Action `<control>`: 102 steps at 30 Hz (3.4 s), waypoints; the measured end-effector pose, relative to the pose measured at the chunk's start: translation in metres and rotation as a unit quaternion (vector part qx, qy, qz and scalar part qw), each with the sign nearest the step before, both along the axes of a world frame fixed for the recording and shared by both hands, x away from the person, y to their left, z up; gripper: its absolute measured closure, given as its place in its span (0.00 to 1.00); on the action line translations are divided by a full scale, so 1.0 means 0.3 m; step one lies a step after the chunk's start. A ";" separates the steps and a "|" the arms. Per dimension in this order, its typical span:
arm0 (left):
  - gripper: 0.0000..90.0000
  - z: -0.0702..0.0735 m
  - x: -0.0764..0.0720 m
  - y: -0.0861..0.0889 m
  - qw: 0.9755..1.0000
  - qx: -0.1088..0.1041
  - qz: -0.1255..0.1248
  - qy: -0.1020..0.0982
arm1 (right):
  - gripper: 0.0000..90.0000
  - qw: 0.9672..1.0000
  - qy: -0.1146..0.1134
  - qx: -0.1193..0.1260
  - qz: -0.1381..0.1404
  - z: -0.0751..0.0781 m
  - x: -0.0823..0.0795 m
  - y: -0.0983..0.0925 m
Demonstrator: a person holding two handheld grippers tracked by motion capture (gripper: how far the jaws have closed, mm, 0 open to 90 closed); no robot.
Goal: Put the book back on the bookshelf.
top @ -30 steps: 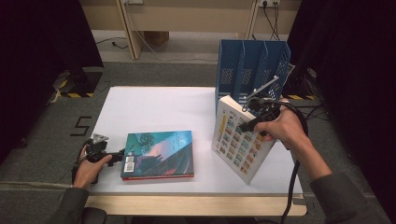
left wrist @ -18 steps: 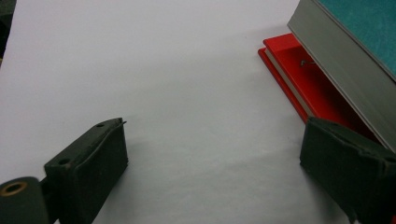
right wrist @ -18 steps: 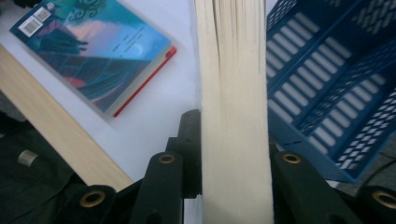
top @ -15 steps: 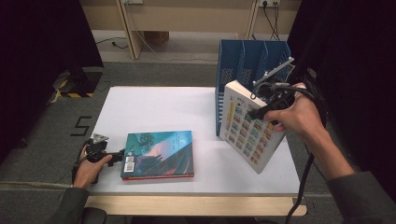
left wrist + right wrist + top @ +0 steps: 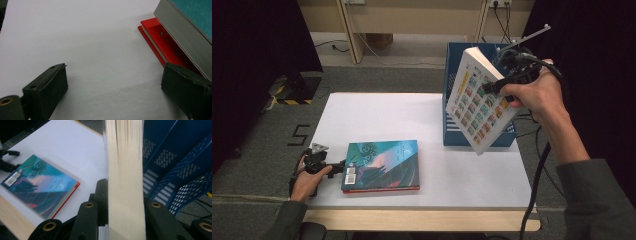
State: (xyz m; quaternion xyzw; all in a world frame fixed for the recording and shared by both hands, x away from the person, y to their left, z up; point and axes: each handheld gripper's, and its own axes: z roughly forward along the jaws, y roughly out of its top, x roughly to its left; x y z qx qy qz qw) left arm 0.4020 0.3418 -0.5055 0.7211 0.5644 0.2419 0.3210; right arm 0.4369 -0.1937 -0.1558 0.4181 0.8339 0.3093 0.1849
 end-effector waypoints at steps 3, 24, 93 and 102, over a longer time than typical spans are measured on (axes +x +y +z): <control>0.06 0.000 0.000 0.000 1.000 0.000 0.000 0.000 | 0.82 1.000 -0.007 -0.003 -0.017 0.000 0.050 0.004; 0.05 -0.001 0.001 -0.003 1.000 0.001 0.001 0.000 | 0.81 0.994 0.003 0.036 -0.108 -0.022 0.333 0.063; 0.05 -0.003 0.000 -0.005 1.000 0.001 0.002 -0.003 | 0.60 0.981 0.017 0.160 -0.104 -0.351 0.439 0.065; 0.05 -0.002 0.000 -0.005 1.000 0.001 0.002 -0.002 | 0.62 0.986 0.020 0.148 -0.073 -0.419 0.377 0.050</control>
